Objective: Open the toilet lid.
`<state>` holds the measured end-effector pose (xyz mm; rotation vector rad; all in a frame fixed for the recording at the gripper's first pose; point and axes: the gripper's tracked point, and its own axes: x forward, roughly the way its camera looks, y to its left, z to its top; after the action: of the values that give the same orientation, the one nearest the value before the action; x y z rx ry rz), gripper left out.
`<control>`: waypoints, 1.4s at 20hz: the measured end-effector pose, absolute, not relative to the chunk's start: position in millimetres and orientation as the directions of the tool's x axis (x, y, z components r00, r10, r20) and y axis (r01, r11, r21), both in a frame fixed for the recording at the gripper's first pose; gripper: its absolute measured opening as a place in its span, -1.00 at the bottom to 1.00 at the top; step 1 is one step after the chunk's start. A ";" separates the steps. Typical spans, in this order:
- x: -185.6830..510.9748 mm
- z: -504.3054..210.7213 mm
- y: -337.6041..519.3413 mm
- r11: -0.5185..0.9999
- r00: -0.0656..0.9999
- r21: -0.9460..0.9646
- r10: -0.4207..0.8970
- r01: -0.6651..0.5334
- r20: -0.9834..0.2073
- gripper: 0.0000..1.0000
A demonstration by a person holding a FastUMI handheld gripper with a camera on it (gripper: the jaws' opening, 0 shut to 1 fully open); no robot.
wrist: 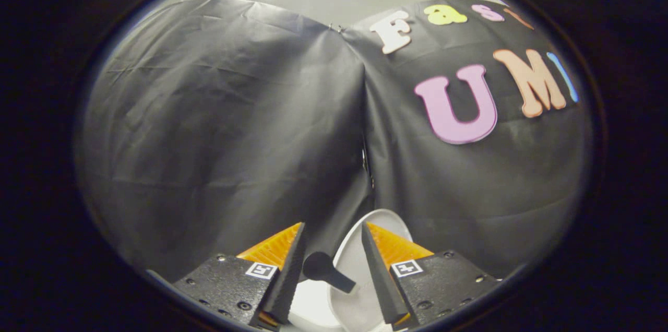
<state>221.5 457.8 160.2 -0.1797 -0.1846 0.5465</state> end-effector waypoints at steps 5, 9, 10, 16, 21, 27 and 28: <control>199.4 188.7 394.9 0.870 0.850 -0.199 0.487 -0.451 0.202 0.31; 195.6 202.2 318.5 0.934 0.897 -0.131 0.357 -0.333 0.260 0.30; 194.0 205.1 298.1 0.950 0.910 -0.119 0.312 -0.290 0.273 0.30; 167.9 210.7 205.9 0.980 0.930 -0.097 0.198 -0.176 0.309 0.23; 141.9 199.4 150.6 0.976 0.944 -0.108 0.213 -0.191 0.254 0.16; 115.1 186.4 90.9 0.974 0.959 -0.140 0.205 -0.179 0.198 0.24; 111.4 184.2 77.1 0.978 0.963 -0.138 0.185 -0.159 0.198 0.30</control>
<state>111.4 77.1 184.2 -0.1215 -0.2116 0.1748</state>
